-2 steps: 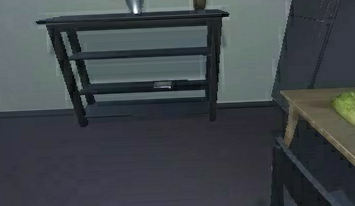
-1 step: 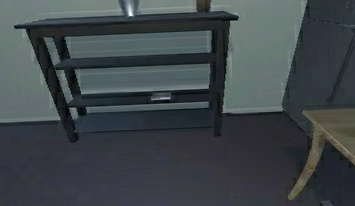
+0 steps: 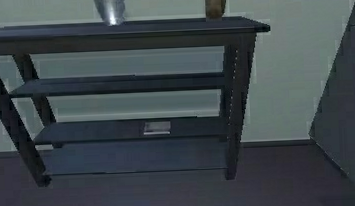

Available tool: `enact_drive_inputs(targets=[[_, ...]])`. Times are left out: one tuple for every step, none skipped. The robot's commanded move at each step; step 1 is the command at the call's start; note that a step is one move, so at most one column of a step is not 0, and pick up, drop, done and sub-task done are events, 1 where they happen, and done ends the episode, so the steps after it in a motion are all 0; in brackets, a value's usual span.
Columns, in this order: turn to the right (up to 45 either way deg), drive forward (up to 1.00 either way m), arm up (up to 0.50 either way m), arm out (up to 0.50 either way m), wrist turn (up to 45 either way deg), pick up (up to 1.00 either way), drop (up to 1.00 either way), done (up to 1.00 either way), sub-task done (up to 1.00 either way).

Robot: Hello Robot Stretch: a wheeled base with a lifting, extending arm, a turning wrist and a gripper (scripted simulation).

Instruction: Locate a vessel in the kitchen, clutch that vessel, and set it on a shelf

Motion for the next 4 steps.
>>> enact_drive_inputs(targets=[[42.0,0.0,0.0,0.0,0.0,0.0,0.0,0.0,0.0],[0.0,0.85,0.0,0.0,0.0,0.0,0.0,0.0,0.0],[-9.0,0.0,0.0,0.0,0.0,0.0,0.0,0.0,0.0],[0.0,0.3,0.0,0.0,0.0,0.0,0.0,0.0,0.0]])
